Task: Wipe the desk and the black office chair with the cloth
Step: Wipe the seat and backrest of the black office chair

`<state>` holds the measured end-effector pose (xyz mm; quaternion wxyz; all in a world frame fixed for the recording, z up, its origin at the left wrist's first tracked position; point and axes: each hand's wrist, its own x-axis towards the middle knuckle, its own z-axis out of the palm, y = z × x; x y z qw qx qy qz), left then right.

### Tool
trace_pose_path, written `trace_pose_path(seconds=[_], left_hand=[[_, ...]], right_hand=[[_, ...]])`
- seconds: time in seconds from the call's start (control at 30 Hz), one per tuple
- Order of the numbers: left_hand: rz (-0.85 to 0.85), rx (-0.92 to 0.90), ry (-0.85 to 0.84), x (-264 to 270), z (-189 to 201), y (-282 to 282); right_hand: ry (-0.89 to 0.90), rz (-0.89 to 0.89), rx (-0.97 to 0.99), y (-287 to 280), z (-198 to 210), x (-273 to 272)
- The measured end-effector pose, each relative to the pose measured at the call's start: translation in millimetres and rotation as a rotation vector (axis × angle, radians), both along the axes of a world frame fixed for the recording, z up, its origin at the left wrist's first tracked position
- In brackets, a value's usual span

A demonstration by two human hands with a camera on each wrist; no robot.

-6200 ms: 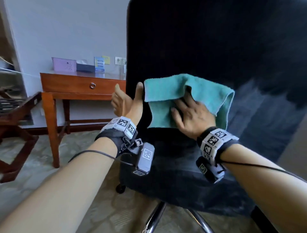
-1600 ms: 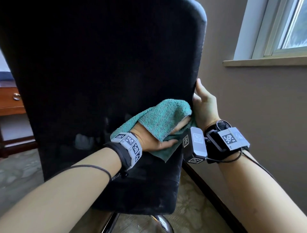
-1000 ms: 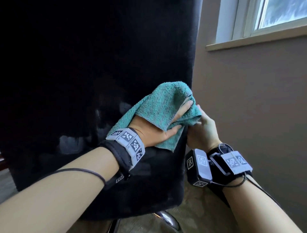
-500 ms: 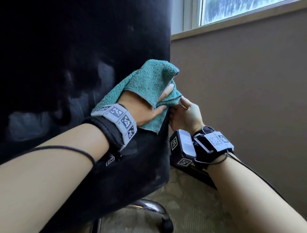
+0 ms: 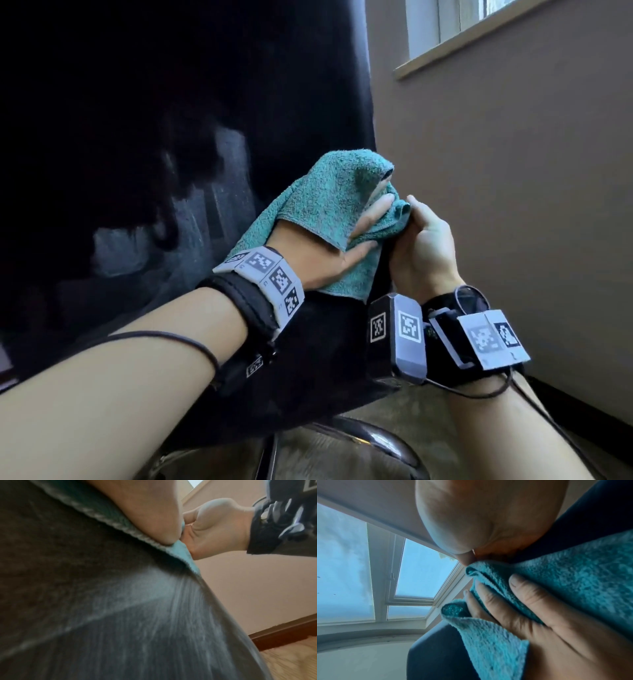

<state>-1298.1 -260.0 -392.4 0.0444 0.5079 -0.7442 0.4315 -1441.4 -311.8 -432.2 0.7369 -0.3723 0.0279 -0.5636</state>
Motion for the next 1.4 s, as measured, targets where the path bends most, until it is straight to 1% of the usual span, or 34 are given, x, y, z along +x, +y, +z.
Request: trace_pose_path(seconds=[0.03,0.1,0.17,0.23,0.3,0.37,0.43,0.5,0.53,0.6,0.67,0.73,0.8,0.87,0.9,1.0,1.03,1.1,1.13,1.2,1.27,1.33,1.4], left_hand=[[0.008,-0.004,-0.028,0.6,-2.4,1.6],[0.024,-0.001,-0.044,1.6,-7.7,3.5],[0.034,-0.011,-0.058,-0.2,-13.4,4.3],[0.051,-0.021,-0.096,-4.5,-9.8,6.4],[0.092,0.003,-0.178,-2.7,8.1,6.0],[0.125,0.022,-0.262,-1.0,36.7,4.9],[0.167,-0.009,-0.274,-2.9,62.2,5.8],[0.2,-0.072,-0.246,-8.0,72.1,5.0],[0.204,-0.104,-0.222,-12.7,69.6,4.3],[0.186,-0.129,-0.189,-22.4,50.5,2.4],[0.151,-0.063,-0.247,-23.0,22.6,-1.1],[0.137,0.049,-0.304,-15.7,-0.9,1.0],[0.125,0.118,-0.326,-6.4,-4.3,4.0],[0.111,0.119,-0.331,-1.0,9.6,3.0],[0.112,0.077,-0.298,-2.3,23.0,1.5],[0.162,-0.121,-0.156,-13.0,67.9,-1.0],[0.163,-0.179,-0.143,-15.5,71.9,-2.4],[0.124,-0.26,-0.156,-18.1,55.1,-3.2],[0.1,-0.244,-0.177,-16.0,36.4,-2.5],[0.047,-0.111,-0.264,-3.9,-6.5,2.7],[0.031,0.022,-0.363,10.2,-35.0,10.4],[0.055,0.049,-0.373,16.5,-36.2,12.6],[0.064,0.013,-0.305,15.7,-18.3,11.3]], right_hand=[[0.0,0.019,0.015,-4.8,-3.9,-0.4],[0.056,0.032,0.062,-13.4,-12.4,-0.9],[0.089,-0.001,0.098,-21.6,-19.1,-1.3],[0.108,-0.022,0.127,-23.7,-20.7,1.0],[0.088,-0.031,0.152,-23.3,-18.9,5.1],[0.067,-0.048,0.177,-24.9,-15.9,7.1],[0.064,-0.069,0.17,-23.2,-14.0,7.1],[0.048,-0.061,0.175,-17.4,-12.2,4.9],[0.035,-0.065,0.173,-16.6,-12.8,5.4],[0.002,-0.065,0.178,-9.2,-12.4,5.5],[-0.005,-0.069,0.182,-5.0,-13.1,3.3],[-0.003,-0.031,0.16,-2.4,-16.6,-1.7],[-0.023,0.014,0.13,-1.6,-21.2,-4.5],[0.026,-0.061,0.164,-6.0,-26.6,1.6],[0.06,-0.103,0.193,-8.5,-28.8,5.5],[0.121,-0.18,0.227,-15.8,-33.6,15.5],[0.14,-0.185,0.232,-14.5,-32.2,14.6],[0.129,-0.177,0.224,-18.9,-34.0,13.0],[0.11,-0.177,0.226,-19.2,-34.1,12.1],[0.099,-0.21,0.221,-20.9,-32.8,14.2],[0.13,-0.257,0.208,-19.3,-30.6,19.8],[0.22,-0.358,0.186,-22.6,-29.6,29.6],[0.35,-0.514,0.099,-12.5,-23.7,32.0]])
